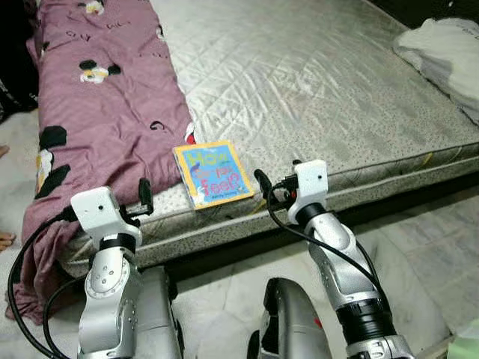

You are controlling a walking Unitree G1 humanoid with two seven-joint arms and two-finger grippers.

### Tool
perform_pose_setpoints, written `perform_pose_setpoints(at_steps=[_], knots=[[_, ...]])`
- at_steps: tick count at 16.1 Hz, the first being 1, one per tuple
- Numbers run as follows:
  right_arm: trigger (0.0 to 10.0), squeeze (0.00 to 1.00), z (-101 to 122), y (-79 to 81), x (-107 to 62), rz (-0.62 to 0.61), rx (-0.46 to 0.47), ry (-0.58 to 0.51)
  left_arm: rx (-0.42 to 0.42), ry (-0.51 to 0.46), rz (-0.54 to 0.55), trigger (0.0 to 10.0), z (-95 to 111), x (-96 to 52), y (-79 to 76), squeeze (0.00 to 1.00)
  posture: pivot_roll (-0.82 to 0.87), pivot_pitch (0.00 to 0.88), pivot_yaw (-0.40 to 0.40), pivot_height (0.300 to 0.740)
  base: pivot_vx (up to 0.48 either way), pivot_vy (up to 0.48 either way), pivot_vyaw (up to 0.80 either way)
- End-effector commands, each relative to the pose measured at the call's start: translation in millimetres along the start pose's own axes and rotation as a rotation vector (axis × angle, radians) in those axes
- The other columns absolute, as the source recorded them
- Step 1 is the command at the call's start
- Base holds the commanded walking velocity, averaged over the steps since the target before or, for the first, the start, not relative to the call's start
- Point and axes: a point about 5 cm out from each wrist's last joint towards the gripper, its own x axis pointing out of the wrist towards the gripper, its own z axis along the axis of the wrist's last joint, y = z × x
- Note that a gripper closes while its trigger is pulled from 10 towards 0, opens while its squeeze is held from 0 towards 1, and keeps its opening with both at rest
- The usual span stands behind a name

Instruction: Clean up the room

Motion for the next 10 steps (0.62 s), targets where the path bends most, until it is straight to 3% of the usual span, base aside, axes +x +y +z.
perform_pose_setpoints(at_steps=[1, 5, 10], knots=[[10.0, 0.00, -2.1, -3.0, -0.3, -0.009, -0.003, 0.010, -0.010, 0.005, 0.008, 10.0, -1.6, -0.1, 1.0, 0.00, 0.02, 0.102, -0.091, 0.549, 0.000, 0.000, 0.00], [10.0, 0.00, -2.4, -3.1, 0.7, -0.008, -0.006, 0.011, -0.038, -0.010, 0.003, 10.0, 1.0, -0.2, 0.9, 0.00, 0.02, 0.097, -0.091, 0.549, 0.217, 0.000, 0.00], [10.0, 0.00, -1.3, -3.0, 2.8, -0.008, -0.014, 0.008, -0.042, -0.014, -0.007, 10.0, 2.3, 0.6, -0.1, 0.00, 0.02, 0.109, -0.094, 0.549, 0.448, 0.000, 0.00]])
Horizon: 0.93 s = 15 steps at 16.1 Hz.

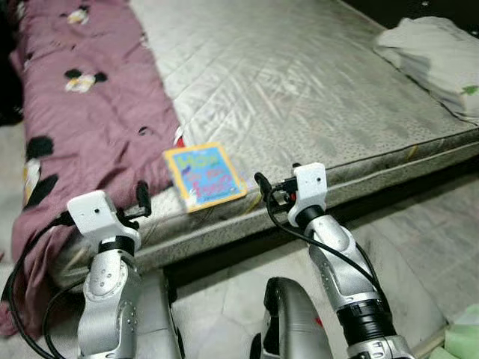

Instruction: Clean up the room

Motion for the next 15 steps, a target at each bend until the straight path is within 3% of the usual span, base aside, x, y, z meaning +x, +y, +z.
perform_pose_setpoints(at_steps=[1, 4, 10, 15], knots=[[10.0, 0.00, 4.3, -1.0, 3.0, -0.003, -0.009, -0.016, -0.002, -0.012, -0.011, 10.0, 3.0, 1.1, -1.3, 0.00, 0.02, 0.103, -0.092, 0.549, 0.480, 0.000, 0.00], [10.0, 0.00, 4.2, -1.0, 3.2, -0.005, -0.009, -0.018, -0.006, -0.008, -0.013, 10.0, 2.3, 1.6, -1.8, 0.00, 0.02, 0.103, -0.089, 0.549, 0.456, 0.000, 0.00], [10.0, 0.00, 3.6, -2.1, 3.4, -0.012, -0.013, -0.018, -0.019, 0.038, 0.003, 10.0, -4.2, 4.2, -3.8, 0.00, 0.02, 0.101, -0.089, 0.549, 0.000, 0.000, 0.00], [10.0, 0.00, 2.7, -2.9, 3.3, -0.012, -0.014, -0.017, -0.037, 0.143, 0.038, 10.0, -17.9, 4.5, -0.3, 0.00, 0.01, 0.100, -0.089, 0.549, 0.000, 0.000, 0.00]])
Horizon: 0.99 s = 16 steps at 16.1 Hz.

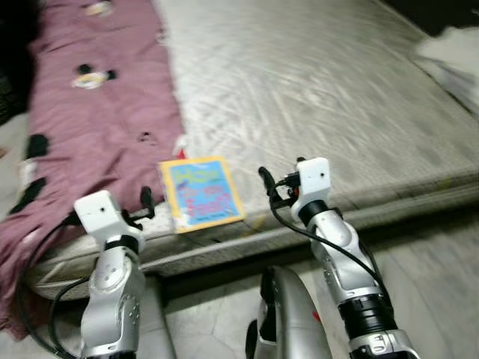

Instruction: Clean up the room

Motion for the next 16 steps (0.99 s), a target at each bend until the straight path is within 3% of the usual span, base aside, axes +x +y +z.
perform_pose_setpoints(at_steps=[1, 5, 8, 14, 16], knots=[[10.0, 0.00, -0.2, 1.1, 0.1, 0.000, 0.005, 0.000, -0.002, 0.031, 0.004, 10.0, -3.9, 0.7, -0.5, 0.00, 0.01, 0.099, -0.089, 0.544, 0.000, 0.000, 0.00], [10.0, 0.00, 1.1, -4.0, -2.6, -0.003, -0.004, -0.005, -0.033, 0.100, -0.005, 10.0, -11.8, 4.7, -4.2, 0.00, 0.00, 0.105, -0.092, 0.494, 0.000, 0.000, 0.00], [10.0, 0.00, 0.1, -21.7, -9.3, -0.031, -0.050, 0.011, -0.062, 0.092, 0.007, 10.0, -9.8, 14.4, -2.4, 0.00, -0.01, 0.112, -0.098, 0.494, 0.000, 0.000, 0.00], [10.0, 0.00, -3.2, -66.4, -43.2, -0.120, -0.156, 0.068, -0.147, 0.107, 0.002, 10.0, -15.0, 35.1, -0.4, 0.00, -0.11, 0.144, -0.106, 0.494, 0.000, 0.000, 0.00], [10.0, 0.00, 0.3, -66.0, -45.6, -0.120, -0.160, 0.063, -0.167, 0.142, -0.049, 10.0, -19.9, 43.8, -5.7, 0.00, -0.14, 0.147, -0.110, 0.494, 0.000, 0.000, 0.00]])
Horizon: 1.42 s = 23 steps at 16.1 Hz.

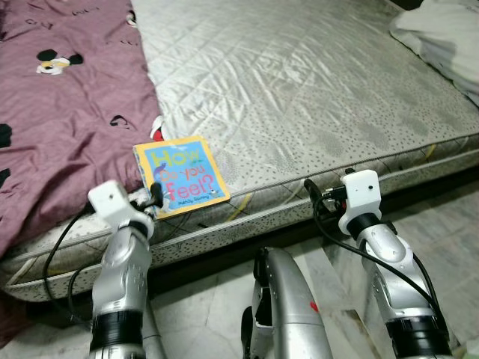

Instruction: Clean up the room

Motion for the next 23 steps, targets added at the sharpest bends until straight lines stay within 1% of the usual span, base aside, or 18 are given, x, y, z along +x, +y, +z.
perform_pose_setpoints(at_steps=[1, 2, 3, 4, 5, 6, 8, 11, 14, 18, 20, 23], knots=[[10.0, 0.00, 5.4, -1.6, -2.2, -0.004, -0.008, -0.008, -0.014, 0.037, -0.019, 10.0, -8.1, 4.9, 0.4, 0.00, -0.15, 0.154, -0.113, 0.494, 0.000, 0.000, 0.00], [10.0, 0.00, 6.7, -1.1, -2.6, -0.003, -0.009, -0.010, -0.020, 0.045, -0.044, 10.0, -7.6, 11.0, -1.4, 0.00, -0.16, 0.163, -0.116, 0.494, 0.000, 0.000, 0.00], [10.0, 0.00, 7.1, -2.3, -4.5, -0.003, -0.013, -0.007, -0.034, 0.084, -0.072, 10.0, -10.9, 17.1, -4.4, 0.00, -0.17, 0.152, -0.115, 0.494, 0.000, 0.000, 0.00], [10.0, 0.00, 7.6, -3.1, -5.0, -0.003, -0.015, -0.007, -0.043, 0.100, -0.077, 10.0, -11.9, 19.7, -5.3, 0.00, -0.17, 0.152, -0.115, 0.494, 0.000, 0.000, 0.00], [10.0, 0.00, 6.9, -5.0, -6.1, -0.007, -0.021, -0.002, -0.046, 0.141, -0.109, 10.0, -17.3, 21.8, -8.6, 0.00, -0.18, 0.150, -0.112, 0.494, 0.000, 0.000, 0.00], [10.0, 0.00, 7.4, -6.3, -6.3, -0.011, -0.025, -0.001, -0.070, 0.171, -0.141, 0.1, -22.4, 22.9, -12.0, 0.00, -0.18, 0.148, -0.111, 0.494, 0.000, 0.000, 0.00], [10.0, 0.00, 9.6, -6.7, -4.7, -0.017, -0.027, -0.003, -0.125, 0.179, -0.186, 0.0, -25.7, 24.6, -16.2, 0.00, -0.18, 0.141, -0.109, 0.494, 0.000, 0.000, 0.00], [10.0, 0.00, 11.9, -3.6, -0.1, -0.014, -0.024, -0.010, -0.142, 0.171, -0.224, 0.0, -24.8, 27.9, -22.0, 0.00, -0.17, 0.125, -0.106, 0.494, 0.000, 0.000, 0.00], [10.0, 0.00, 14.1, 1.2, 4.8, -0.004, -0.019, -0.022, -0.150, 0.160, -0.232, 0.0, -20.8, 30.9, -21.6, 0.00, -0.16, 0.116, -0.102, 0.494, 0.000, 0.000, 0.00], [10.0, 0.00, 15.2, 3.3, 8.4, -0.003, -0.016, -0.027, -0.176, 0.142, -0.221, 0.0, -16.3, 34.3, -17.4, 0.00, -0.16, 0.109, -0.096, 0.494, 0.000, 0.000, 0.00], [10.0, 0.00, 15.9, 3.6, 10.0, -0.004, -0.016, -0.032, -0.204, 0.133, -0.203, 0.0, -15.1, 36.3, -15.1, 0.00, -0.16, 0.104, -0.094, 0.494, 0.000, 0.000, 0.00], [10.0, 0.00, 16.6, 3.6, 10.9, -0.002, -0.021, -0.038, -0.221, 0.125, -0.174, 0.0, -14.6, 37.6, -11.8, 0.00, -0.16, 0.101, -0.094, 0.494, 0.000, 0.000, 0.00]])
